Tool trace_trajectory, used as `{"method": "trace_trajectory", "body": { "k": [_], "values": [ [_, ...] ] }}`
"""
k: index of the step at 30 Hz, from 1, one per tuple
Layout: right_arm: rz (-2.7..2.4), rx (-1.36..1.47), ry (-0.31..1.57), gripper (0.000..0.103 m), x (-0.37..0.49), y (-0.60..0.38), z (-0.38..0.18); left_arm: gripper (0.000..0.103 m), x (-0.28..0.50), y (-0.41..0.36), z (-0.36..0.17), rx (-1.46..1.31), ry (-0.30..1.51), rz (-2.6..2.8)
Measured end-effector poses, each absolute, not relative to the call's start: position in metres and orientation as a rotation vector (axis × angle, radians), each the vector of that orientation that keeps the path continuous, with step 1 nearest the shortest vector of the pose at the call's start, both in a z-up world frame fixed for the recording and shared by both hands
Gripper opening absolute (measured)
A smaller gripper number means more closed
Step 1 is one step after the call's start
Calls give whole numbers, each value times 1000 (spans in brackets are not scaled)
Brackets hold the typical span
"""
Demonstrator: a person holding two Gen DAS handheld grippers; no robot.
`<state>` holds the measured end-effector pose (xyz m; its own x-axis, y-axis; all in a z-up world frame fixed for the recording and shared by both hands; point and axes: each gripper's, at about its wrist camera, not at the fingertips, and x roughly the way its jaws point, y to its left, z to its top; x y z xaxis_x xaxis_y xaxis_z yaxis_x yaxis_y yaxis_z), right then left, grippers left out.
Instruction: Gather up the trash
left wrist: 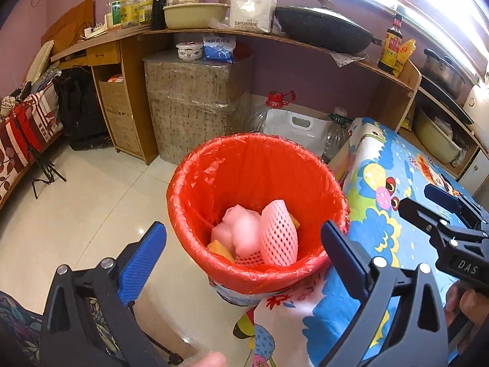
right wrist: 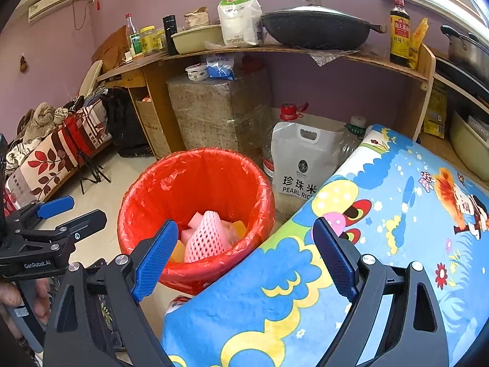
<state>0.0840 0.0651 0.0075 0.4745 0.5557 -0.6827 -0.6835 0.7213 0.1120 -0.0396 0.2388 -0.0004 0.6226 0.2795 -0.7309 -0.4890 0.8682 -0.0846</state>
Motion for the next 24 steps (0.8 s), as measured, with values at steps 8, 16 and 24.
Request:
{"method": "trace_trajectory", "body": {
  "k": [8,16,24],
  "values": [
    [763,-196,751,85,80,68,12,98,-38,238,3,-283,777,444],
    [765,-200,743,85,80,68,15,98,-39,237,6,-286,773,448],
    [767,-203,742,85,79,69,14,98,-39,240,5,-293,779,446]
  ]
}}
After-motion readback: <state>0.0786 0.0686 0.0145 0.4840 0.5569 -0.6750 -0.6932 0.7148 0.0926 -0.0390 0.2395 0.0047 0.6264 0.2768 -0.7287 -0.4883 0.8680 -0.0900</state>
